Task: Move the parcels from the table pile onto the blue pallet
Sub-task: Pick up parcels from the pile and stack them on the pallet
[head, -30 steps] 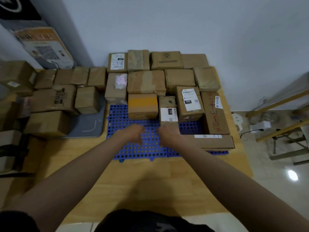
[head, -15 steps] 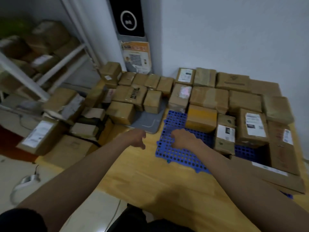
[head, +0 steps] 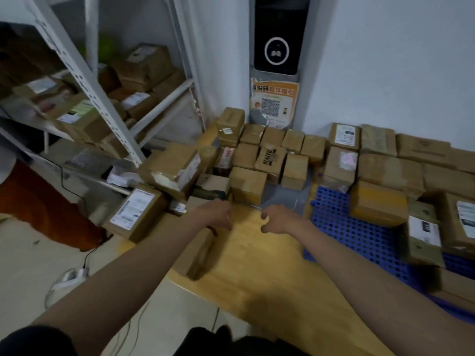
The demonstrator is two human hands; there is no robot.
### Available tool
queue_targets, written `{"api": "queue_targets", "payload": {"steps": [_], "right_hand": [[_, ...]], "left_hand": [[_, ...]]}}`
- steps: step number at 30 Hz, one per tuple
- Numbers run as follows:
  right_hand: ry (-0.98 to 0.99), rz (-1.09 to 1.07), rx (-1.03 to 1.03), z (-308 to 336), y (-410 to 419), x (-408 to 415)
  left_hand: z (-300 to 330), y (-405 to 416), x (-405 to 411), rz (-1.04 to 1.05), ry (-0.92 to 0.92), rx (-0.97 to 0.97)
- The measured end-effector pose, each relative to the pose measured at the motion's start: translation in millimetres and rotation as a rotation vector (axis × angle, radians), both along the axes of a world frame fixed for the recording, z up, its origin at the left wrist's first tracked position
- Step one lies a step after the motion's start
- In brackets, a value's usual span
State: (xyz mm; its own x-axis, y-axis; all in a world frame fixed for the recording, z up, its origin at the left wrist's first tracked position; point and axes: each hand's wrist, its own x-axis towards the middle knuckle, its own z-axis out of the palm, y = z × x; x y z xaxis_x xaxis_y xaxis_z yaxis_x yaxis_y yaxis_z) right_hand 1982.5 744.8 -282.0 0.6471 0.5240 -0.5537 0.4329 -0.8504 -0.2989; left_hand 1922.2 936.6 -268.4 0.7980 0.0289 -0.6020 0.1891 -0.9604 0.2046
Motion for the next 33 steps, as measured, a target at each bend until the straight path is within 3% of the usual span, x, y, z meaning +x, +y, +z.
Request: {"api": "queue_targets", "payload": {"steps": [13, 21, 33], "right_hand": [[0.157, -0.263, 0.144, -30.0, 121.0, -36.3], [0.240, -0.434, 0.298, -37.8, 150.9, -33.1], [0.215, -0.581, 0.443, -36.8, 120.8, -45.6]], "left_hand": [[-22.8, 120.2, -32.9, 0.099, 0.012, 0.118], [-44.0, 120.1, -22.6, 0.374, -0.065, -0.187], [-36.0, 90.2, -15.9, 0.399, -0.101, -0.303]]}}
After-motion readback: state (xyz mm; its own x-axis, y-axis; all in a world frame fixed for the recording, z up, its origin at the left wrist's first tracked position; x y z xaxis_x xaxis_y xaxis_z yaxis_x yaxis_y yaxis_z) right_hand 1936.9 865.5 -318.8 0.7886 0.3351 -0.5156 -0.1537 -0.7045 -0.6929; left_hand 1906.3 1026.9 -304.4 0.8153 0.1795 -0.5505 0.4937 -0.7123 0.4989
